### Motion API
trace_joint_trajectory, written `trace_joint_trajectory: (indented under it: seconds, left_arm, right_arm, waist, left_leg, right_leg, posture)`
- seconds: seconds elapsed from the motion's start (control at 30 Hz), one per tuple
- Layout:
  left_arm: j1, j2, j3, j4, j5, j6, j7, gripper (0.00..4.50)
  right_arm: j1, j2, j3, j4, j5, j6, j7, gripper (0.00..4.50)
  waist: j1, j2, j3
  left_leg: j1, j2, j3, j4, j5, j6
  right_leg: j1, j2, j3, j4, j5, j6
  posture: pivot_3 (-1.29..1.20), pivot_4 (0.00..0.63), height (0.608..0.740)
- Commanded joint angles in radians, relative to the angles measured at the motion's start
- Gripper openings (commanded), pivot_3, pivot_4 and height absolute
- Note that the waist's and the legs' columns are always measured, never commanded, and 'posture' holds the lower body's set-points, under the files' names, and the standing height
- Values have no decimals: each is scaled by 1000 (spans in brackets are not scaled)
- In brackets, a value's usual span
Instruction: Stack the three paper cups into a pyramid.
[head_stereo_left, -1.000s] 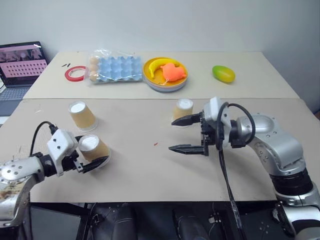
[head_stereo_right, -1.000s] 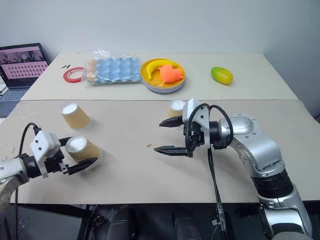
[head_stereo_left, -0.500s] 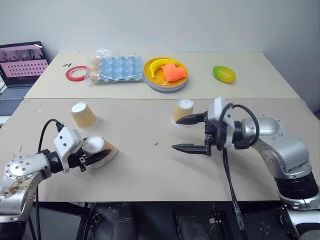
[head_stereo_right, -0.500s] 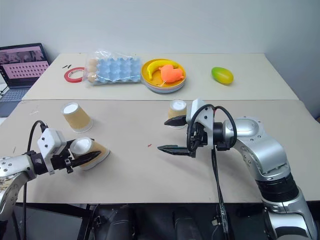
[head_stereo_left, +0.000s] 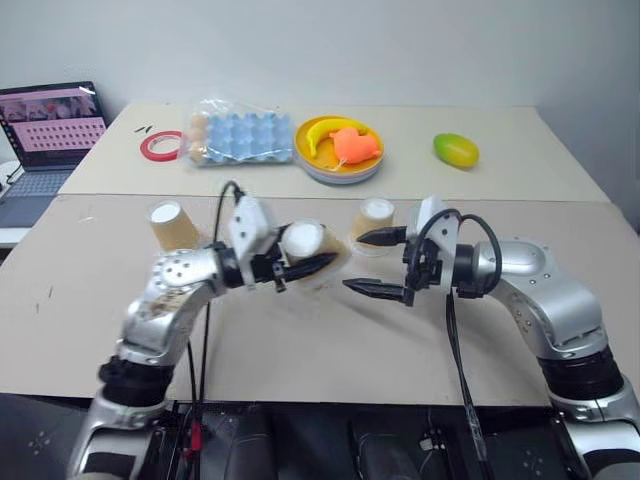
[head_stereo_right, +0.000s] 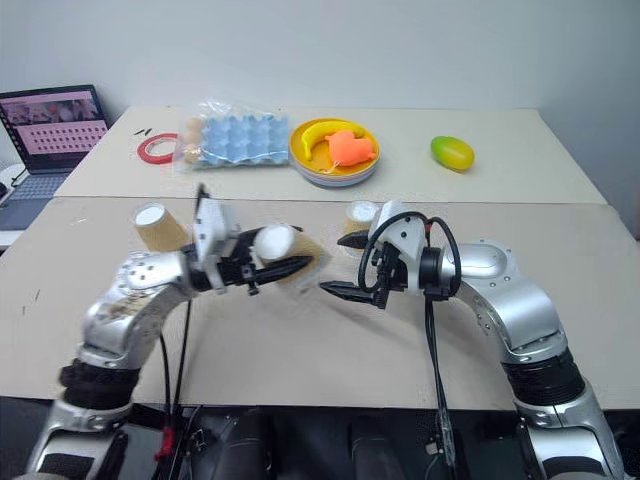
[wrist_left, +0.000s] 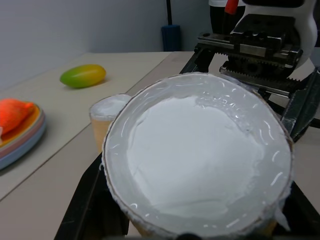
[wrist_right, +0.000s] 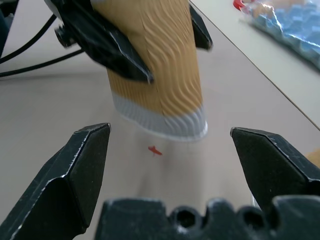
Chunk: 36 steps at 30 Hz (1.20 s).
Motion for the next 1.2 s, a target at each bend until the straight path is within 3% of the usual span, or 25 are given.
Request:
trace_joint_trajectory:
  seconds: [0.03, 0.33, 0.53, 0.6, 0.93, 1.07, 1.17, 1.2]
  left_arm:
    - [-28, -14, -47, 86, 72, -61, -11, 2329]
    - [31, 41, -85, 95, 97, -61, -103, 2329]
    - [23, 30, -60, 85, 97, -71, -91, 4452]
    - [13, 20, -36, 69, 65, -39, -83, 4481]
    - [-107, 190, 183, -121, -191, 235, -108, 4481]
    - [-124, 157, 303, -154, -245, 317, 80, 4481]
    - [-116, 79, 352, -140, -120, 276, 335, 4481]
    - [-87, 32, 356, -151, -2, 231, 491, 4481]
  right_arm:
    - [10, -19, -72, -70, 22, 16, -31, 4500]
    - [37, -35, -131, -120, 58, 55, -69, 4500]
    - [30, -29, -125, -107, 57, 46, -76, 4500]
    - [27, -27, -122, -100, 58, 43, -75, 4500]
    - [-18, 43, -116, 7, 76, 5, -38, 4500]
    - [-22, 56, -104, 33, 59, -11, -27, 4500]
    - [-27, 61, -100, 53, 47, -22, -25, 4500]
    - [-29, 65, -98, 59, 46, -24, -24, 4500]
  waist:
    - [0, 0, 0]
    - [3, 0, 0]
    - [3, 0, 0]
    - [4, 0, 0]
    - [2, 1, 1]
    - [4, 1, 1]
    - [7, 1, 1]
    - [7, 1, 2]
  left_leg:
    - [1, 0, 0, 0, 0, 0]
    - [3, 0, 0, 0, 0, 0]
    - [4, 0, 0, 0, 0, 0]
    - [4, 0, 0, 0, 0, 0]
    - [4, 0, -1, -1, 0, 0]
    - [4, 0, -1, -1, 0, 0]
    - [4, 0, -1, -1, 0, 0]
    - [5, 0, -1, 0, 0, 0]
  right_leg:
    - [0, 0, 0, 0, 0, 0]
    - [3, 0, -1, 0, 0, 0]
    - [4, 0, 0, 0, 0, 0]
    - [4, 0, 0, 0, 0, 0]
    - [4, 0, -1, -1, 0, 0]
    - [4, 0, -1, -2, 0, 1]
    - [5, 0, -1, -2, 0, 1]
    - [6, 0, -1, -2, 0, 1]
  posture:
    - [0, 150, 641]
    - [0, 150, 641]
    - [0, 150, 641]
    - [0, 150, 641]
    - [0, 150, 641]
    - [0, 150, 641]
    - [0, 150, 641]
    - [0, 150, 641]
